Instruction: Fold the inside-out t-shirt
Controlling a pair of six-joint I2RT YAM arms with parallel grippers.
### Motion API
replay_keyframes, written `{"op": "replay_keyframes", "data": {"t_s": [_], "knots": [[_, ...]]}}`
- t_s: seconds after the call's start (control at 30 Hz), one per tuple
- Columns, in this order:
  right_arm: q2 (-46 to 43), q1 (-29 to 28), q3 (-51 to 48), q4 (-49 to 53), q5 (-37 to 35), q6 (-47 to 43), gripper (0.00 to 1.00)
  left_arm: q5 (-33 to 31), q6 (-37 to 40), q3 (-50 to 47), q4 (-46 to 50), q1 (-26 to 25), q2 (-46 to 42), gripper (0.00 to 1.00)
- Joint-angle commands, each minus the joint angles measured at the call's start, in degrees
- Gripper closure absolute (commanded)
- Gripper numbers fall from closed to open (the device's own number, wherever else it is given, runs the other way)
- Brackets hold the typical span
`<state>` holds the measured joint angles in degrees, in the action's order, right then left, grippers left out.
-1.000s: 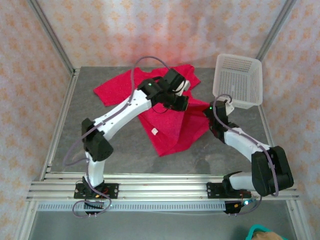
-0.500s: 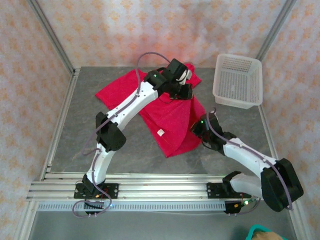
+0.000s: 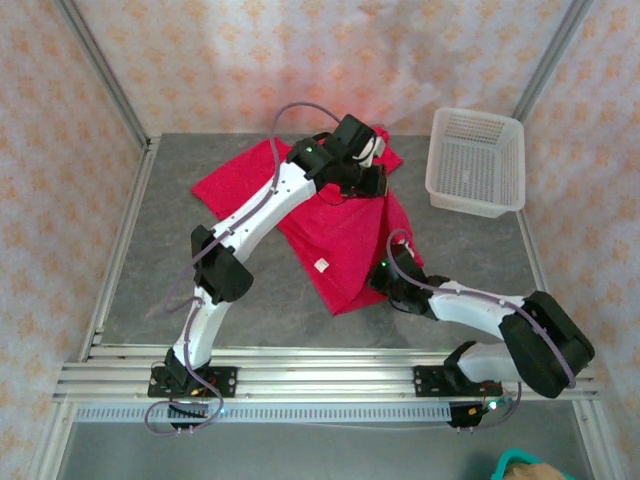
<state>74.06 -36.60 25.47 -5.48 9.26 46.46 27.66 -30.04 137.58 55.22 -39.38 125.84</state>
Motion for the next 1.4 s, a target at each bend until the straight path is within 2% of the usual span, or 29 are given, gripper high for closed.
{"op": "replay_keyframes", "data": {"t_s": [0.0, 0.1, 0.27, 0.47, 0.5, 0.6, 0.67, 0.73, 0.83, 1.0, 1.1, 1.37], "knots": [[2.9, 0.0, 0.4, -4.8, -2.2, -1.1, 1.0, -0.1, -0.1, 3.2, 2.7, -0.3, 0.8, 1.0], [7.9, 1.5, 4.3, -5.6, -2.1, -4.5, 1.0, -0.1, 0.7, 4.3, 4.2, -0.3, 0.6, 1.0], [17.3, 5.9, 13.8, -7.2, 3.3, -7.6, 1.0, 0.3, 0.9, 4.0, 5.2, -0.3, -1.6, 1.0], [23.2, 6.9, 24.4, -7.0, 4.3, -8.1, 0.98, 1.9, -0.3, 3.7, 3.7, -0.7, -4.2, 1.0], [24.5, 7.0, 26.1, -6.7, 4.5, -7.9, 0.92, 2.1, -0.3, 3.8, 3.2, -0.8, -4.5, 1.0], [29.3, 7.0, 30.9, -6.9, 4.8, -6.0, 0.55, 2.8, -3.3, 5.3, 1.7, -1.7, -5.0, 1.0], [33.1, 6.9, 33.9, -7.5, 4.8, -3.4, 0.4, 2.9, -4.5, 8.2, 1.5, -2.2, -4.5, 1.0], [36.7, 6.9, 36.6, -8.3, 5.6, -1.0, 0.36, 3.1, -6.1, 11.4, 1.6, -2.4, -3.9, 1.0], [41.1, 6.6, 40.4, -9.5, 5.8, 1.7, 0.35, 3.3, -8.7, 13.7, 0.1, -2.5, -3.7, 1.0], [45.8, 6.3, 46.9, -4.9, 2.8, 2.0, 0.32, 3.3, -11.1, 14.0, -2.5, -2.7, -4.4, 1.0], [48.1, 6.0, 51.5, -1.1, 1.4, 1.4, 0.26, 3.5, -11.1, 14.4, -2.0, -2.7, -4.6, 1.0], [53.4, 2.6, 67.2, 10.4, -1.8, -2.4, 0.0, 3.9, -11.6, 15.3, -1.7, -2.0, -6.4, 1.0]]}}
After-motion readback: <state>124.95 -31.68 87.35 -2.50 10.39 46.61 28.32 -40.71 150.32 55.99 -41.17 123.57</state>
